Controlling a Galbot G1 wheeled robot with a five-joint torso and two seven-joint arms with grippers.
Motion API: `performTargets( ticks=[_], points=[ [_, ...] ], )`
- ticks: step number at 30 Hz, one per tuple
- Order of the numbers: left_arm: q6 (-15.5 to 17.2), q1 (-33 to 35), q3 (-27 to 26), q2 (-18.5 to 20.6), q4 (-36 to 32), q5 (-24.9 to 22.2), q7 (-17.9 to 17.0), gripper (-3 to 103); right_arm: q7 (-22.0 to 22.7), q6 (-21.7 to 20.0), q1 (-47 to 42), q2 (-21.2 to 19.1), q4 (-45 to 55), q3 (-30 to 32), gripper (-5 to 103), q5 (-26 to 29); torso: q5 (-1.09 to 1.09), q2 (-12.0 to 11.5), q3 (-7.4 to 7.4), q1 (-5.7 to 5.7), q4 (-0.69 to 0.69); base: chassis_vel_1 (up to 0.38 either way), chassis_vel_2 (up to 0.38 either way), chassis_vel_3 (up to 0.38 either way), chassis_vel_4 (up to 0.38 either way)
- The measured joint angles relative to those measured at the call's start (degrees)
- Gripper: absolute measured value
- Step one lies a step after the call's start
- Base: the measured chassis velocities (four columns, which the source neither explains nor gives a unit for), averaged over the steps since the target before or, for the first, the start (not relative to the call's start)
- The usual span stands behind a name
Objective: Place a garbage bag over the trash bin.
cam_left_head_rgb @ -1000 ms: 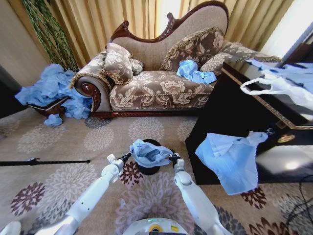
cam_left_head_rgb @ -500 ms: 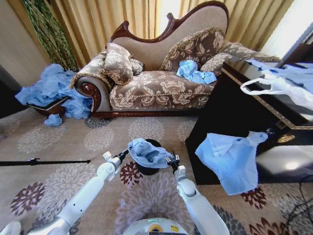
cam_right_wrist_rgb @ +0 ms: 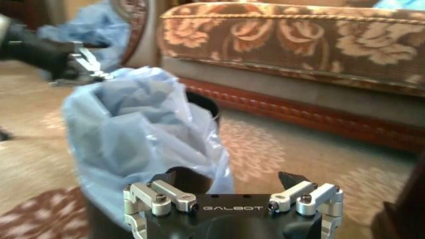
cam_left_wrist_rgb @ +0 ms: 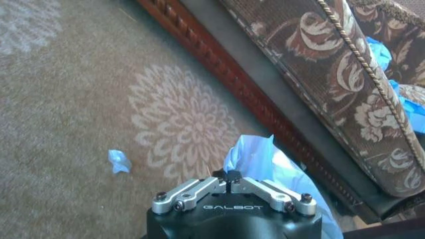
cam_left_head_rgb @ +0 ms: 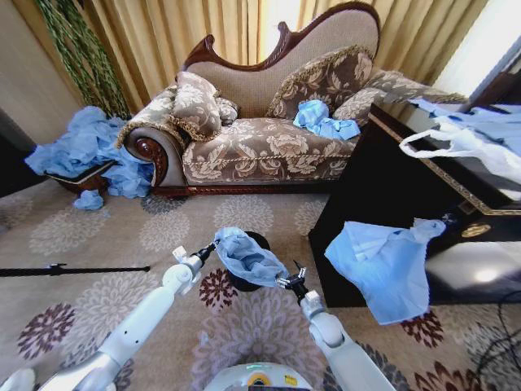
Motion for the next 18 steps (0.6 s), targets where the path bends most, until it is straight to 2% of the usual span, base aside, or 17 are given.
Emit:
performTargets(
  ticks=[4,7,11,12,14,18],
  points=[
    [0.0,-0.9,0.7,0.1,0.5,0.0,0.0,0,-3.3,1.6,-1.7,-1.4,2.1,1.2,100,2.8,0.01,0.0,0.0,0.0,-0.01,0.0,0.0,0.0,0.0],
    [0.1,-1.1,0.9,0.2,0.6,0.0,0.0,0,-3.4,1.6,-2.1,-2.3,4.6,1.5,100,4.3,-0.01,0.0,0.0,0.0,0.01,0.0,0.0,0.0,0.0],
    [0.1,-1.2,1.4,-0.2,0.6,0.0,0.0,0,1.3,0.4,0.7,-2.8,7.2,0.3,100,5.6,-0.01,0.0,0.0,0.0,0.0,0.0,0.0,0.0,0.0],
    [0.1,-1.2,1.4,-0.2,0.6,0.0,0.0,0,1.3,0.4,0.7,-2.8,7.2,0.3,100,5.6,-0.01,0.0,0.0,0.0,0.0,0.0,0.0,0.0,0.0],
    [0.1,-1.2,1.8,-0.4,0.6,0.1,-0.1,0,3.6,-0.4,3.5,-2.3,5.7,-0.8,100,3.3,-0.01,0.0,0.0,0.01,0.03,0.0,0.0,0.0,0.0],
    [0.1,-1.4,2.2,-0.6,0.6,0.1,-0.1,0,5.2,-2.5,4.7,-2.3,4.4,-2.3,100,0.8,0.01,0.0,0.01,0.01,0.02,0.0,0.0,0.0,0.0]
  ],
)
